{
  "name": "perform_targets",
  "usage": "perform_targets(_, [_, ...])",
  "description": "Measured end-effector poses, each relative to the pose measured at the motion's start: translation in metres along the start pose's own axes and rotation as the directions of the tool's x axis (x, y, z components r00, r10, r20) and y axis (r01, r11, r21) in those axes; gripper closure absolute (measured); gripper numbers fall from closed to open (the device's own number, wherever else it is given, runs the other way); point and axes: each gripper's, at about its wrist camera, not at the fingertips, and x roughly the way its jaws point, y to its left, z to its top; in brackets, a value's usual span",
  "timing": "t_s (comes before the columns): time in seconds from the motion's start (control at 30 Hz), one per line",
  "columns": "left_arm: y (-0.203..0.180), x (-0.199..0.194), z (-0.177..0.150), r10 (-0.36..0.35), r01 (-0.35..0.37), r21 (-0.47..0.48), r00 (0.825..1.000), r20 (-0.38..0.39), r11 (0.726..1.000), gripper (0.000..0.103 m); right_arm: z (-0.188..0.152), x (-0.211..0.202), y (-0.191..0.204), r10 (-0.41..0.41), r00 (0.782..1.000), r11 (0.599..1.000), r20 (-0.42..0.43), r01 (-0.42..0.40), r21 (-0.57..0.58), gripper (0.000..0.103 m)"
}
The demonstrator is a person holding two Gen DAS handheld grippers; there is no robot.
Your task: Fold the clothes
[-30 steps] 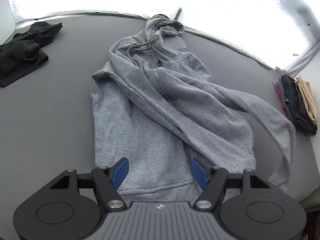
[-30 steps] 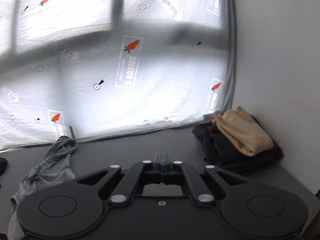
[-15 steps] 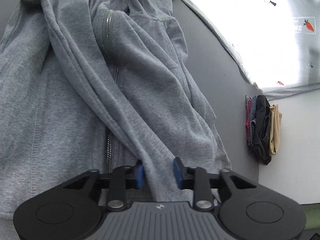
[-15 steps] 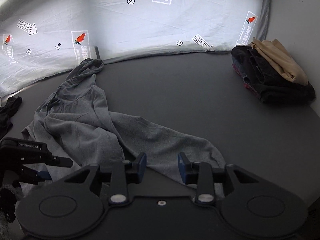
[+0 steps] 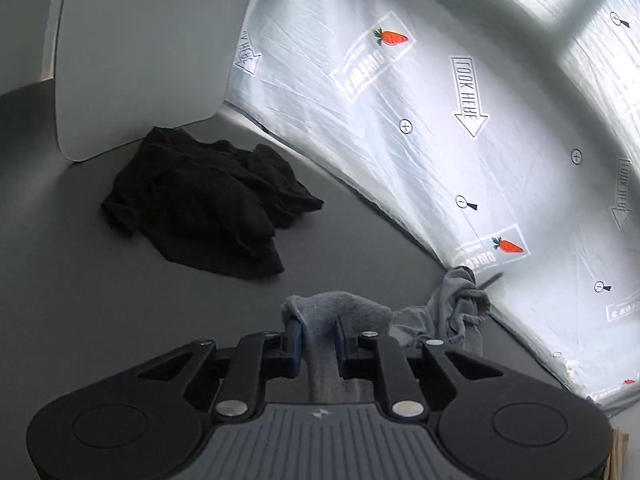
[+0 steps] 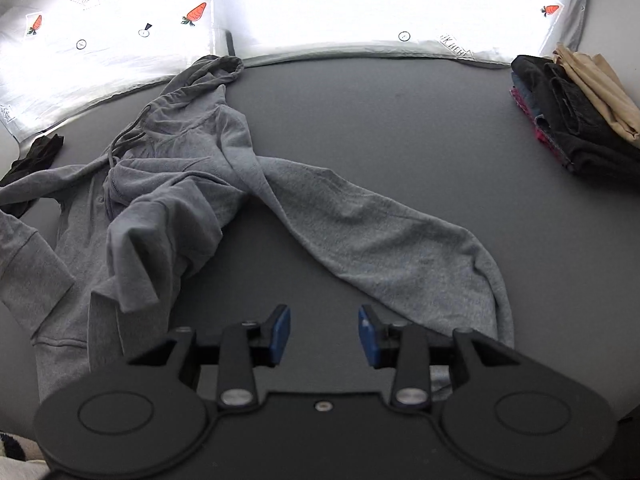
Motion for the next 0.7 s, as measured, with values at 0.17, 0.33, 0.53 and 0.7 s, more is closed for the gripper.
perform_targets(0.17, [0.028, -0.002, -0.022, -0.006, 0.005, -0.018, 0.995, -0.096, 1.0, 0.038, 0.006, 0.006, 0.012, 0.048, 0.999, 0.999, -0.003, -0.048, -0.026, 0.052])
perform_targets(0.33, [-0.003, 0.029, -0.122, -0.199, 0.237, 0.035, 0.88, -0.432, 0.971, 0.031, 0.012, 0.026, 0.003, 0.104, 0.995, 0.994, -0.009, -0.104, 0.024, 0.033])
perform_targets(0.53, [-0.045, 0.058, -0.195, -0.176, 0.357, 0.192, 0.776, -0.606, 0.914, 0.031, 0.008, 0.076, -0.015, 0.221, 0.97, 0.972, -0.105, -0.21, 0.102, 0.031])
perform_targets(0.7, [-0.049, 0.064, -0.201, -0.185, 0.341, 0.168, 0.79, -0.584, 0.925, 0.088, 0.001, 0.09, -0.007, 0.261, 0.954, 0.959, -0.149, -0.239, 0.154, 0.081])
